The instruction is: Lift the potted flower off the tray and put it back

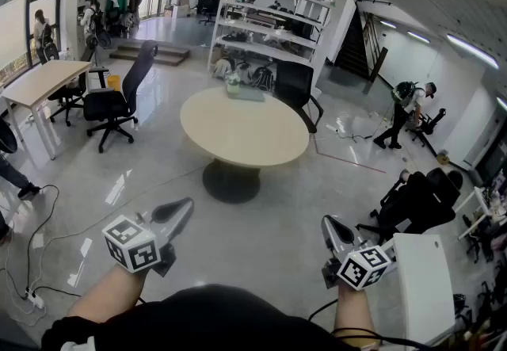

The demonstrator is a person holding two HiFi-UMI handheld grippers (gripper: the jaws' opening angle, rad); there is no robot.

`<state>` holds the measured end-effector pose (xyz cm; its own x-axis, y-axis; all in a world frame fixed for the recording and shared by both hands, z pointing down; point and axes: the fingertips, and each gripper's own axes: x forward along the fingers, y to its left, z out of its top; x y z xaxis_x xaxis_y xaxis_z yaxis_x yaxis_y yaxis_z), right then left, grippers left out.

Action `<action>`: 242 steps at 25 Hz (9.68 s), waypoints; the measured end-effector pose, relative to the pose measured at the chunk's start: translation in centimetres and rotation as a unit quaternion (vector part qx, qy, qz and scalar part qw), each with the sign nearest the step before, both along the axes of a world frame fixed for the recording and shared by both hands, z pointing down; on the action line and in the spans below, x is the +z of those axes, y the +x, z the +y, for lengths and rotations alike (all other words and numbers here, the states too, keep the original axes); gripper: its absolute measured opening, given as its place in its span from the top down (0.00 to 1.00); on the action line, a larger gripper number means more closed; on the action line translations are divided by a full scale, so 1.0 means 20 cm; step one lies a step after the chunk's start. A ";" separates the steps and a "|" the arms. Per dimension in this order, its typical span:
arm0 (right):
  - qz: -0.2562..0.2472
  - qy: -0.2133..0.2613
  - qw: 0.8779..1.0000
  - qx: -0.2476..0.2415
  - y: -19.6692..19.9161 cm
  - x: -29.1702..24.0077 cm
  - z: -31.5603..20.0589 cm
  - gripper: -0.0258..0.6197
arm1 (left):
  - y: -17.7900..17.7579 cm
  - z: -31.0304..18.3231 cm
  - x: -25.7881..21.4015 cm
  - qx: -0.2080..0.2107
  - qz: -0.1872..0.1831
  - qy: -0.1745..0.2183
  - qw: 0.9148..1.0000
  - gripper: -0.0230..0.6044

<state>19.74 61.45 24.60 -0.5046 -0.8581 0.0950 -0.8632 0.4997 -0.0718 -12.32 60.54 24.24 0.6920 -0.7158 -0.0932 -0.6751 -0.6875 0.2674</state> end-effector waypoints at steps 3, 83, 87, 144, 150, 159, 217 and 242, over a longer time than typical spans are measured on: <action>0.004 -0.001 1.000 -0.002 -0.02 0.00 0.00 0.94 | -0.02 0.00 0.00 -0.004 0.000 0.000 1.000 0.97; -0.004 -0.011 0.999 -0.030 0.47 0.08 -2.21 0.94 | 0.51 -2.29 0.15 0.002 -0.001 -0.022 1.000 0.97; -0.002 -0.008 0.998 -0.066 0.64 0.04 -2.45 0.94 | 0.71 -2.40 0.11 -0.024 0.000 -0.019 1.000 0.97; 0.060 -0.063 0.984 -0.157 -0.13 0.67 -5.27 0.83 | 0.16 -4.75 0.69 -0.137 -0.019 -0.091 0.986 0.97; 0.060 -0.048 0.988 -0.137 -0.25 0.78 -5.58 0.71 | 0.15 -4.89 0.84 -0.137 -0.035 -0.103 0.984 0.97; 0.066 -0.062 0.990 -0.107 -0.55 1.09 -6.03 0.48 | 0.01 -5.19 1.10 -0.129 -0.046 -0.121 0.983 0.97; 0.114 -0.205 0.972 0.021 -1.18 2.33 -7.39 0.11 | -0.42 -5.56 1.84 -0.152 -0.008 -0.181 0.972 0.97; 0.108 -0.152 0.982 -0.004 -0.89 1.20 -6.47 0.11 | -0.46 -5.18 1.23 -0.108 -0.023 -0.118 0.987 0.97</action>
